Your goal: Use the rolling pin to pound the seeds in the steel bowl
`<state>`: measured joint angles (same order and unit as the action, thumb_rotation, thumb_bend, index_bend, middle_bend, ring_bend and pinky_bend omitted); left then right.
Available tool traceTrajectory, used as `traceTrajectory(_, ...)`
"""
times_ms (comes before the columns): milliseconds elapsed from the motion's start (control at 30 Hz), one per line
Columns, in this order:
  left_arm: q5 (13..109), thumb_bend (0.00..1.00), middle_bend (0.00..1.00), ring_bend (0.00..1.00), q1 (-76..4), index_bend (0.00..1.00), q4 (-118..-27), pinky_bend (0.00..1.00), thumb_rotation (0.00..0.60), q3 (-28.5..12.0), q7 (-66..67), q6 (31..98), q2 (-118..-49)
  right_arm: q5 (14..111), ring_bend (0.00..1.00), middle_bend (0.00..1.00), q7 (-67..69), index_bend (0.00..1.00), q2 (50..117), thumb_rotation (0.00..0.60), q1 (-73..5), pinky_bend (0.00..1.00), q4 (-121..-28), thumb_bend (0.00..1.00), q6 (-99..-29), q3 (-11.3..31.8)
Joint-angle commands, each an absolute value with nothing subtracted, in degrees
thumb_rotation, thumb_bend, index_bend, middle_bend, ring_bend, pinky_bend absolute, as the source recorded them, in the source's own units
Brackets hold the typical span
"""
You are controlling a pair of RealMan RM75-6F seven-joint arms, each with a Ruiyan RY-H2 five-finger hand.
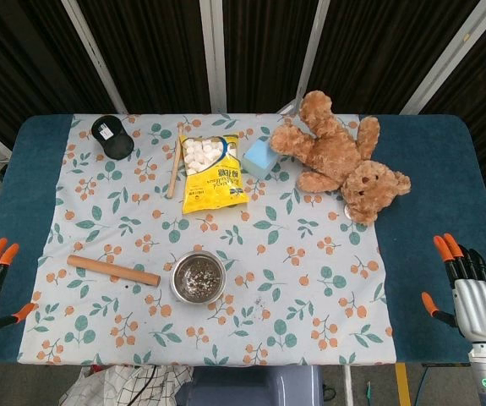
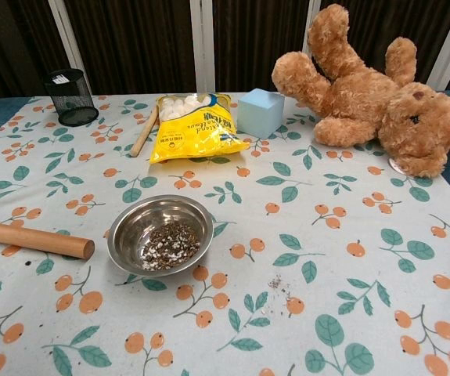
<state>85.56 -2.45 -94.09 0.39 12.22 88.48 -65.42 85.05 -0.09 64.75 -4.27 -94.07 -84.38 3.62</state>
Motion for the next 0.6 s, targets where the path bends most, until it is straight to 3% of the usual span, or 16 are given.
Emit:
traceTrajectory(33, 85.42, 0.14, 0.0, 0.0, -2.51, 0.0, -94.3, 0.0, 0.6, 0.43, 12.41, 88.06, -65.25, 85.23, 0.0, 0.0, 0.04, 0.0, 64.75, 0.6, -4.22, 0.0, -94.04, 0.36, -84.44, 3.55)
traceTrajectory(367, 84.4, 0.14, 0.0, 0.0, -3.62, 0.0, -95.57, 0.0, 0.6, -0.17, 14.54, 85.55, -64.75, 85.19, 0.0, 0.0, 1.05, 0.0, 64.32, 0.6, -4.58, 0.0, -94.55, 0.36, -83.79, 3.72)
traceTrajectory(600, 81.19, 0.14, 0.06, 0.0, -7.19, 0.1, -98.93, 0.0, 0.6, -1.74, 22.09, 79.95, -64.19, 85.48, 0.0, 0.0, 1.85, 0.0, 64.84, 0.6, -3.85, 0.0, -93.79, 0.36, -84.08, 2.92)
